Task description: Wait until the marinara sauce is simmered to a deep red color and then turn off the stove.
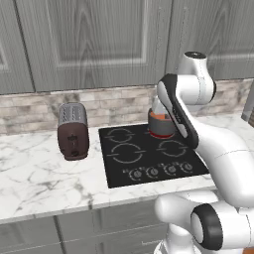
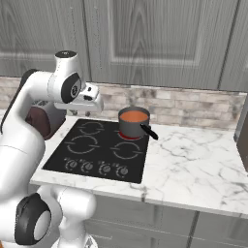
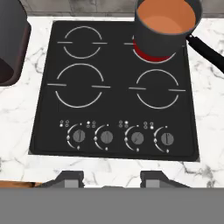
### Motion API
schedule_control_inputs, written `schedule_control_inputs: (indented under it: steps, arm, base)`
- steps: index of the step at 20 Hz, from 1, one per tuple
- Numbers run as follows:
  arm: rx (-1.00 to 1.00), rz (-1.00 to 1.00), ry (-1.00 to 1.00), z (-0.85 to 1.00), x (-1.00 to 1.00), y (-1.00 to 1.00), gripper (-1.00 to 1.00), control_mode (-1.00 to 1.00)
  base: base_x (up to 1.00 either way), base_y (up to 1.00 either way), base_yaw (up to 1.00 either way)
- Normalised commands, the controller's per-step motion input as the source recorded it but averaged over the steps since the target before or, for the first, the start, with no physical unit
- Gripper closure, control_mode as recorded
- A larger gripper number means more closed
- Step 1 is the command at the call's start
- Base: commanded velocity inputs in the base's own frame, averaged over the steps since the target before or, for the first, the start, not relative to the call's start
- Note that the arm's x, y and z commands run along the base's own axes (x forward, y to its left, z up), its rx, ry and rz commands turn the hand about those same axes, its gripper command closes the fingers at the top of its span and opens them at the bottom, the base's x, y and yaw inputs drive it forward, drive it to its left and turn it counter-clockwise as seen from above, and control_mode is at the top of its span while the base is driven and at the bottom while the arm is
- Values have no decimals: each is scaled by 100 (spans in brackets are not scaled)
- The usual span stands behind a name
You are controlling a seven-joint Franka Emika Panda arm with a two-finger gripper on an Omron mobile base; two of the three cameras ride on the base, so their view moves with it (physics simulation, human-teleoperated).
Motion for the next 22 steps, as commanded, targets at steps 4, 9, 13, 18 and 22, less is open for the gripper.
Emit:
schedule_control_inputs:
  steps: [4, 9, 13, 18, 22]
  arm:
    - [0, 6, 0, -9, -15, 0, -100, -100]
    - [1, 14, -1, -25, -31, -11, -100, -100]
    - [0, 21, -3, -21, -24, -15, -100, -100]
    - [0, 30, -4, -14, -15, -14, -100, -100]
    - [0, 38, -1, -16, -5, -6, -100, -100]
  base:
    - [0, 0, 0]
    - [0, 0, 0]
    - [0, 0, 0]
    - [0, 0, 0]
    - [0, 0, 0]
